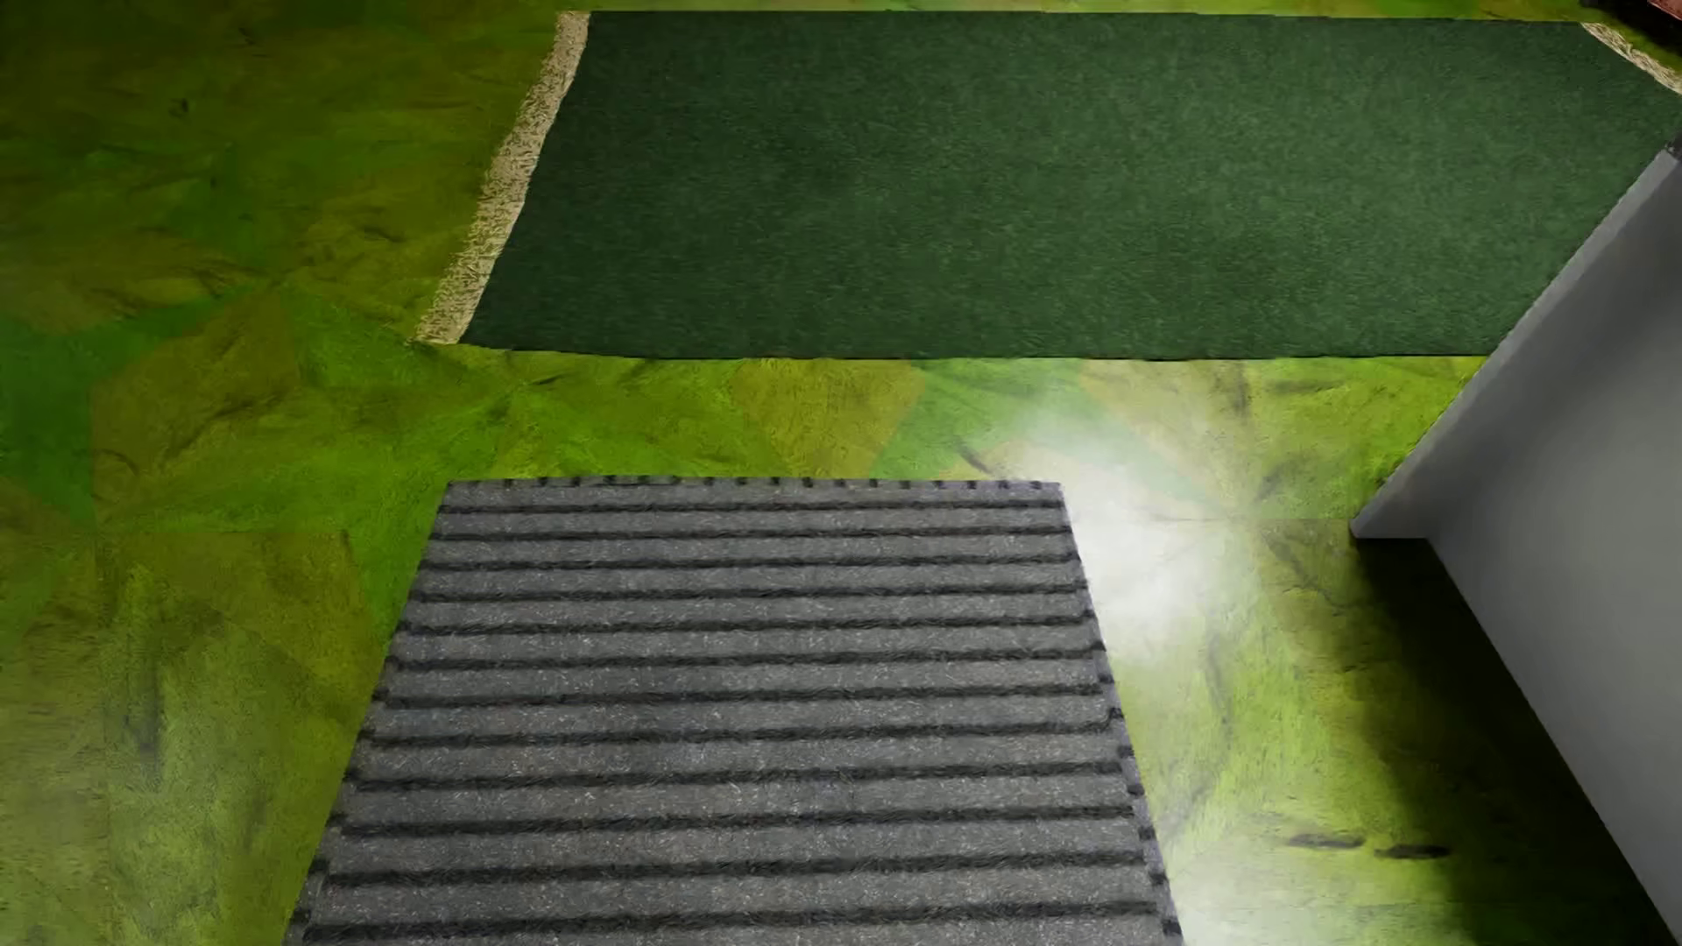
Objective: Walk towards the sofa
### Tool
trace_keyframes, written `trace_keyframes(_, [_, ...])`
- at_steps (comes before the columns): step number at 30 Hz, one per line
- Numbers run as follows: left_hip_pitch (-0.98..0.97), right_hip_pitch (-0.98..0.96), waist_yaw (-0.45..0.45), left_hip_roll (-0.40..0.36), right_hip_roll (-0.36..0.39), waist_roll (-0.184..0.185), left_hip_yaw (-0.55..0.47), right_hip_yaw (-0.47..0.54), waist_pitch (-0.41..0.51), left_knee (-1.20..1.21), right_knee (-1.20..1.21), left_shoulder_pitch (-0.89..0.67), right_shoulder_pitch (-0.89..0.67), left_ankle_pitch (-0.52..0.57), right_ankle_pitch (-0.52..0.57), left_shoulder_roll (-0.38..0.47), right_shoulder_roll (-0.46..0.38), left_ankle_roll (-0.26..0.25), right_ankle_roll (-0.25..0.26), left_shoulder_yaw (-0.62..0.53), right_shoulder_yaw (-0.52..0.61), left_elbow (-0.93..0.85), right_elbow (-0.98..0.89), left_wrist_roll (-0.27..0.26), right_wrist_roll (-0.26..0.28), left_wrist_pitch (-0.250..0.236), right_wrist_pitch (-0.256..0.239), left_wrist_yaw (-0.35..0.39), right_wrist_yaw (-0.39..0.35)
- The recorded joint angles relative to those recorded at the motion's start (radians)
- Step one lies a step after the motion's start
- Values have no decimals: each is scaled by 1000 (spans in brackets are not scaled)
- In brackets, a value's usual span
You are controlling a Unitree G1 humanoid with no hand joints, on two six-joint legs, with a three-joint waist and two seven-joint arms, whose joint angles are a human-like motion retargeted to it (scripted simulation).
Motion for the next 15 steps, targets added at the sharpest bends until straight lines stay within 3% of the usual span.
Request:
trace_keyframes(1, [-27,-25,-26,4,10,1,0,0,-4,23,14,6,-8,-24,16,3,3,0,0,67,5,13,2,0,0,0,0,0,0])
trace_keyframes(2, [12,-16,31,6,25,15,0,0,-18,-65,26,38,13,-75,9,-2,-1,0,0,96,2,9,-8,0,0,0,0,0,0])
trace_keyframes(3, [-41,-22,-5,-2,18,3,0,0,-2,266,36,34,0,-201,21,5,-5,0,0,74,5,5,-17,0,0,0,0,0,0])
trace_keyframes(4, [-87,-15,-2,1,23,4,0,0,8,334,53,45,-2,-226,12,5,-8,0,0,80,10,6,-33,0,0,0,0,0,0])
trace_keyframes(5, [-156,15,11,13,34,13,0,0,23,455,37,55,0,-217,-42,7,-13,0,0,75,-17,-4,-61,0,0,0,0,0,0])
trace_keyframes(6, [-199,62,14,28,46,27,0,0,57,574,44,65,-18,-190,-67,-7,-28,0,0,96,25,21,-64,0,0,0,0,0,0])
trace_keyframes(8, [-310,113,96,31,18,19,0,0,64,706,30,95,-44,-174,-115,-15,-32,0,0,89,24,13,-68,0,0,0,0,0,0])
trace_keyframes(9, [-387,117,137,31,5,0,0,0,55,689,14,102,-70,-168,-142,-8,-25,0,0,79,17,17,-60,0,0,0,0,0,0])
trace_keyframes(15, [-610,360,248,58,-32,-8,0,0,77,388,-65,148,-150,42,-356,1,-31,0,0,99,-38,103,-104,0,0,0,0,0,0])
